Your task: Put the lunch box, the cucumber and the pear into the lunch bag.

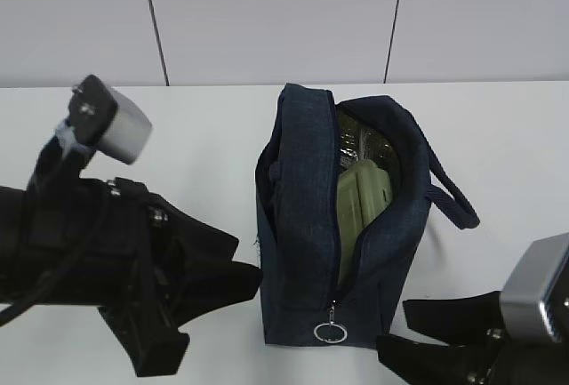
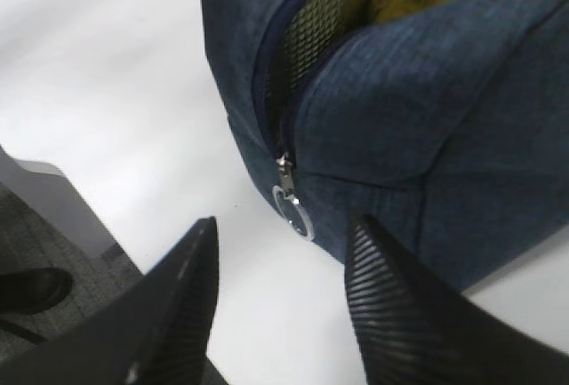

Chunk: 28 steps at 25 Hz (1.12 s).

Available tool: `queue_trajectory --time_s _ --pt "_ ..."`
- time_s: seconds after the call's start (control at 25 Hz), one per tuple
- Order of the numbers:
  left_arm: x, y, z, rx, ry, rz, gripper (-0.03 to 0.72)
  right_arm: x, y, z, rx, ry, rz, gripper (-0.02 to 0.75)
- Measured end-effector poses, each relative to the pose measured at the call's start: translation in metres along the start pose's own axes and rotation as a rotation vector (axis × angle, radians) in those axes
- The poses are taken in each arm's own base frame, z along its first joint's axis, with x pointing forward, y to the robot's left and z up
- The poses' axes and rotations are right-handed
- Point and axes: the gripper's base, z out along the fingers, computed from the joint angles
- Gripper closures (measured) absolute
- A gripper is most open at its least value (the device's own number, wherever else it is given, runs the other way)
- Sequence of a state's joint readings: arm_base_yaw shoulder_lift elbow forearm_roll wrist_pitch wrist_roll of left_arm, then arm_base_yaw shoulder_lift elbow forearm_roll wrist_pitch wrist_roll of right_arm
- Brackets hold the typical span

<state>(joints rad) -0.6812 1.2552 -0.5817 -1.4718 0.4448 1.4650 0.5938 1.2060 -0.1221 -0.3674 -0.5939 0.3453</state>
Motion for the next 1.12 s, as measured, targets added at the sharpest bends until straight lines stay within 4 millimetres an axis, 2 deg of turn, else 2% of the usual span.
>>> queue_trajectory --time_s 0.16,0.28,0.48,0.6,0.84,1.12 --pt "0.002 -0.002 0.007 -0.052 0.015 0.04 0.395 0.011 0.001 0.016 -0.05 0.017 0.032 0.365" --pt "0.001 -0.002 0.007 -0.061 0.01 0.039 0.365 0.021 0.002 0.021 -0.078 0.021 0.058 0.366" --pt "-0.013 -0.002 0.007 -0.066 -0.029 0.043 0.346 0.034 0.004 0.019 -0.101 -0.021 0.082 0.366" --pt "-0.019 0.0 0.014 -0.062 -0.028 0.042 0.344 0.041 0.002 0.017 -0.085 -0.023 0.088 0.366" --pt "-0.012 0.01 0.035 -0.067 0.036 0.001 0.339 0.05 0.0 0.02 -0.069 0.02 0.078 0.366" --pt "-0.018 0.011 0.038 -0.067 0.021 -0.015 0.327 0.05 0.0 0.02 -0.059 0.02 0.082 0.366"
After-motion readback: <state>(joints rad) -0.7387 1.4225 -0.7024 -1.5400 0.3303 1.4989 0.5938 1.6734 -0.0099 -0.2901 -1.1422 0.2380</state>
